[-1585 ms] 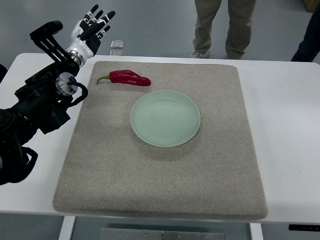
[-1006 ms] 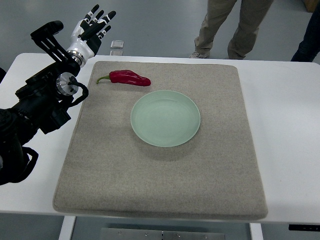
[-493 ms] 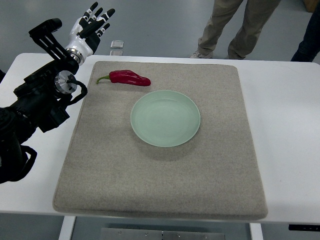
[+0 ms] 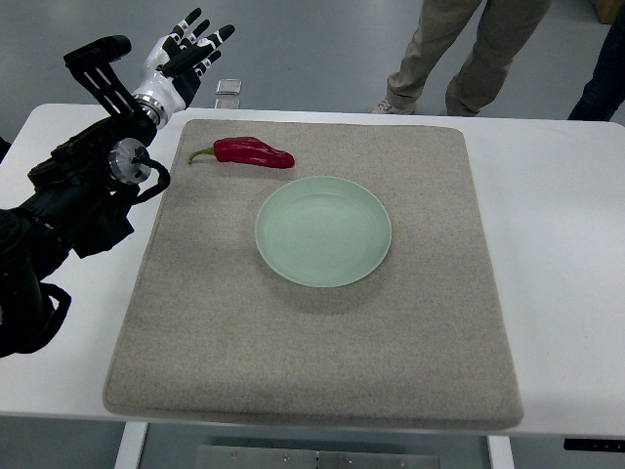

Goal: Place red pepper on plate with left hand
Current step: 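Reach the left hand forward and down over the red chili pepper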

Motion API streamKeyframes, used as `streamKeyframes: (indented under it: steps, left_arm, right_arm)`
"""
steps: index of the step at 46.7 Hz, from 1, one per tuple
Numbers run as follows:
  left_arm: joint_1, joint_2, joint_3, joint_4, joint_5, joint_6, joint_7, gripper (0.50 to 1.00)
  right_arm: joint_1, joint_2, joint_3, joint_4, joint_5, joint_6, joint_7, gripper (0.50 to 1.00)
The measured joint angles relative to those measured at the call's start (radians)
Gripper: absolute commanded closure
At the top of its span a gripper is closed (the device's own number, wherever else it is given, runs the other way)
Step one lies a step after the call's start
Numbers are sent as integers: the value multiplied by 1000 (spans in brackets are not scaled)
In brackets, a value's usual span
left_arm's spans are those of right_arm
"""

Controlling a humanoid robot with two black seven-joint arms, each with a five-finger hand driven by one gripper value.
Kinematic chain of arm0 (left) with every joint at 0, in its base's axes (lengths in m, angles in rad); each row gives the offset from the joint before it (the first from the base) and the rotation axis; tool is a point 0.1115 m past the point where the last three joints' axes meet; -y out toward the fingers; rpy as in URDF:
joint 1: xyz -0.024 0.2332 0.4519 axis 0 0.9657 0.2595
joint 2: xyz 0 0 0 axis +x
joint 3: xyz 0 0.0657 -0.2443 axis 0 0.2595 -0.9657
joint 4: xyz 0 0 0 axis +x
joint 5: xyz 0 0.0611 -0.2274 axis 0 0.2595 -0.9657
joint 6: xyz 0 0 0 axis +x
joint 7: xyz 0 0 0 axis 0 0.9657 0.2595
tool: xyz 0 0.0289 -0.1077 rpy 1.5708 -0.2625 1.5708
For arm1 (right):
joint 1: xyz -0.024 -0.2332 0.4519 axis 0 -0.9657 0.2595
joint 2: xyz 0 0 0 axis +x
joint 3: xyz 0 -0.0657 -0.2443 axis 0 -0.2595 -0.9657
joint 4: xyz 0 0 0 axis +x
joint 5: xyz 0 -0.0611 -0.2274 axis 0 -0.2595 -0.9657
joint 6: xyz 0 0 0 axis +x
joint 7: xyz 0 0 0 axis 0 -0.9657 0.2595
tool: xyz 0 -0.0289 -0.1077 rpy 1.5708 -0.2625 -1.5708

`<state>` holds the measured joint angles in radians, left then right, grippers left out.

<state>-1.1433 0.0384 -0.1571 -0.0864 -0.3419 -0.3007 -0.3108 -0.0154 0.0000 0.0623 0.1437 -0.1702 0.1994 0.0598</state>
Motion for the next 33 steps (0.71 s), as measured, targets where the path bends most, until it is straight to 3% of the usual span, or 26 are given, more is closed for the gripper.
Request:
streamKeyframes:
  steps: [33]
  left_arm:
    - [-40, 37, 1, -28, 793, -2, -4, 516]
  right_arm:
    - [0, 0, 0, 0, 0, 0, 0, 568]
